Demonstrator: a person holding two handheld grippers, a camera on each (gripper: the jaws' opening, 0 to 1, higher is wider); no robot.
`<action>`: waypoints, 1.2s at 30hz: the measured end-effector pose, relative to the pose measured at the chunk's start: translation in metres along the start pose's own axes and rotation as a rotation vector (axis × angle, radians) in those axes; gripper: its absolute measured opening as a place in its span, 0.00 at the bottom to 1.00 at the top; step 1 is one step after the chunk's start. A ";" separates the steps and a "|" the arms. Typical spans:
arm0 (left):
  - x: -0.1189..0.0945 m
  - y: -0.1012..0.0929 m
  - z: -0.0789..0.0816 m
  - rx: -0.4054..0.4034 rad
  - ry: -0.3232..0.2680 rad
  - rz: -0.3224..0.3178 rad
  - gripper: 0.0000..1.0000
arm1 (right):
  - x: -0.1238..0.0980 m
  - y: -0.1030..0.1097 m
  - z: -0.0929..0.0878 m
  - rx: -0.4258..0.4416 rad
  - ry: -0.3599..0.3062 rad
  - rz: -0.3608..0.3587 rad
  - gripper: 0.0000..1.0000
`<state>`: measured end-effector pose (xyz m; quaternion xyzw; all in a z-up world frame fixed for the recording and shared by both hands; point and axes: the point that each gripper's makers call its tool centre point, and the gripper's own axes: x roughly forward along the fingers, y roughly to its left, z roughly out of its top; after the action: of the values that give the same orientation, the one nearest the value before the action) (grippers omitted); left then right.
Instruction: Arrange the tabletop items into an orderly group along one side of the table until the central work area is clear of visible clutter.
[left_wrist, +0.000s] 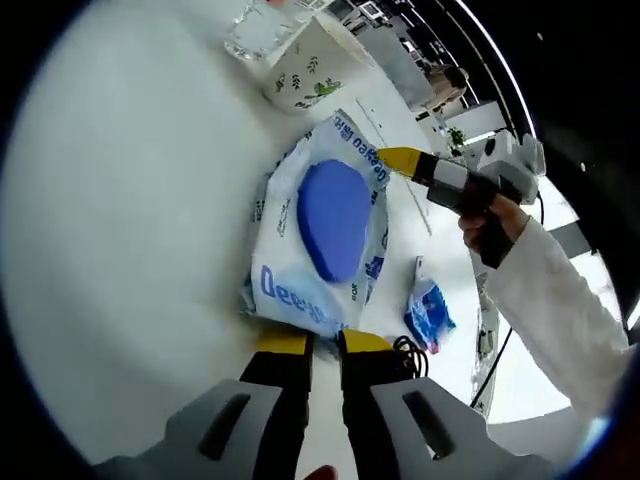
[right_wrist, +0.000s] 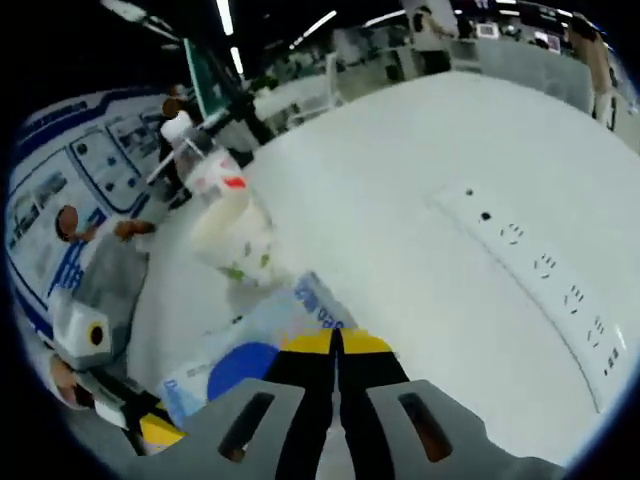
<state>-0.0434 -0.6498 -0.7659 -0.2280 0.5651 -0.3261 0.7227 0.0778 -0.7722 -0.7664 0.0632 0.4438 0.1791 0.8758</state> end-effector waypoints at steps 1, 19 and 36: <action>-0.002 0.004 0.003 0.005 -0.008 0.017 0.05 | -0.004 0.004 0.006 -0.069 -0.039 -0.001 0.00; -0.010 0.014 0.010 0.049 -0.042 0.040 0.00 | -0.011 0.001 -0.008 0.106 0.065 -0.017 0.00; -0.089 -0.026 0.079 0.241 -0.199 -0.136 0.00 | -0.162 0.060 -0.038 0.539 -0.349 -0.060 0.00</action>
<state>0.0146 -0.6060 -0.6680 -0.2085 0.4309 -0.4154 0.7735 -0.0553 -0.7785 -0.6511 0.3095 0.3200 0.0157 0.8953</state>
